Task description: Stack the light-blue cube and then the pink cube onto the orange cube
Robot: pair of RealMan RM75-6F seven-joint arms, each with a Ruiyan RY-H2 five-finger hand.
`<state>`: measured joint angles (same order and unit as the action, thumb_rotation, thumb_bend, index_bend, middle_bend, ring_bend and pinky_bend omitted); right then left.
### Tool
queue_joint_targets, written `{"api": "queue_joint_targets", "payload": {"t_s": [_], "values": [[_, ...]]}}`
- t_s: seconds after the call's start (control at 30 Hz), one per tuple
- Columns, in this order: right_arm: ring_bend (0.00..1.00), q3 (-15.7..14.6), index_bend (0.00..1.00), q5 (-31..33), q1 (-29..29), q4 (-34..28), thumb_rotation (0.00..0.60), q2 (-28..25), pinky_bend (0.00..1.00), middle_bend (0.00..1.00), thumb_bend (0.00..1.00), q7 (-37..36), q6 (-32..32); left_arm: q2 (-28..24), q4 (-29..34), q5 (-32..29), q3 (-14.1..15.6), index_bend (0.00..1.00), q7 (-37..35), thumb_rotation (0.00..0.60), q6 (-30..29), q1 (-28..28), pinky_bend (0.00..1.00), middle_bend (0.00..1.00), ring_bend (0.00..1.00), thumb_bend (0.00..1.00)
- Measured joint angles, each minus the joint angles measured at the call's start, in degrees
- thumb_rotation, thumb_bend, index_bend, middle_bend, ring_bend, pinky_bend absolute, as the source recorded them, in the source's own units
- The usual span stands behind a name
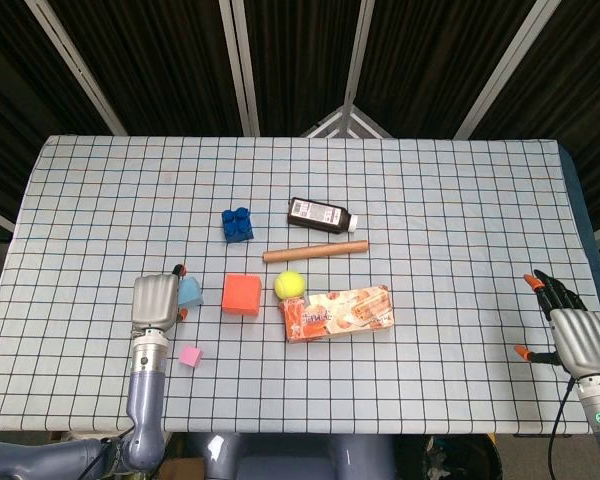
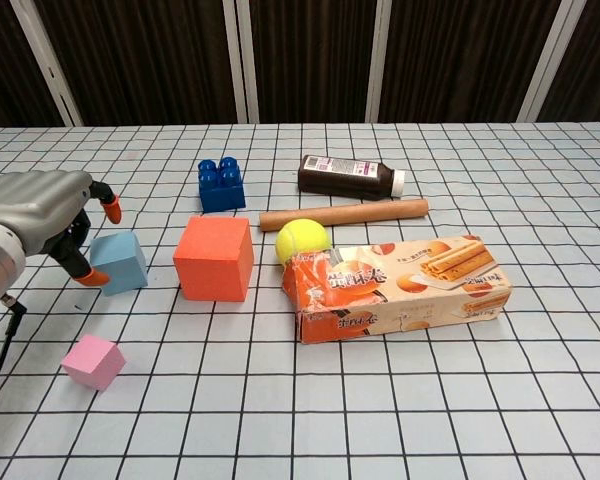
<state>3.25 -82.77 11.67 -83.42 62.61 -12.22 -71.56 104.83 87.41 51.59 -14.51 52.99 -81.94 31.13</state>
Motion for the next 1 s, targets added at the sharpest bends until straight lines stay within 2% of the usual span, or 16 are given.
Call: {"api": "queue_joint_targets", "payload": {"t_s": [0.23,0.47,0.67,1.0], "values": [[0.06,0.0,0.0,0.2,0.4,0.1,0.6,0.1,0.16,0.02,0.13,0.1,0.8,0.9,-3.2,0.2,0.0,0.33,-2.2,0.6,0.7,0.2,0.85,0.79,0.78,0.13],[0.06,-0.2,0.0,0.3,0.6,-0.4,0.6,0.1,0.16,0.02,0.13,1.0,1.3,-0.1,-3.5,1.4,-0.5,0.33,-3.9,0.6,0.8,0.3,0.85,0.79,0.78,0.13],[0.06,-0.3,0.0,0.4,0.6,-0.6,0.6,0.1,0.16,0.01,0.13,0.9,1.2,-1.5,-3.2,1.3,-0.7,0.32,-3.0,0.6,1.0,0.5,0.85,0.79,0.78,0.13],[0.06,-0.2,0.0,1.0,0.7,-1.1,0.6,-0.1,0.16,0.02,0.13,1.5,1.7,-4.5,-1.6,1.2,0.7,0.31,0.7,0.6,1.2,0.7,0.85,0.79,0.78,0.13]]}}
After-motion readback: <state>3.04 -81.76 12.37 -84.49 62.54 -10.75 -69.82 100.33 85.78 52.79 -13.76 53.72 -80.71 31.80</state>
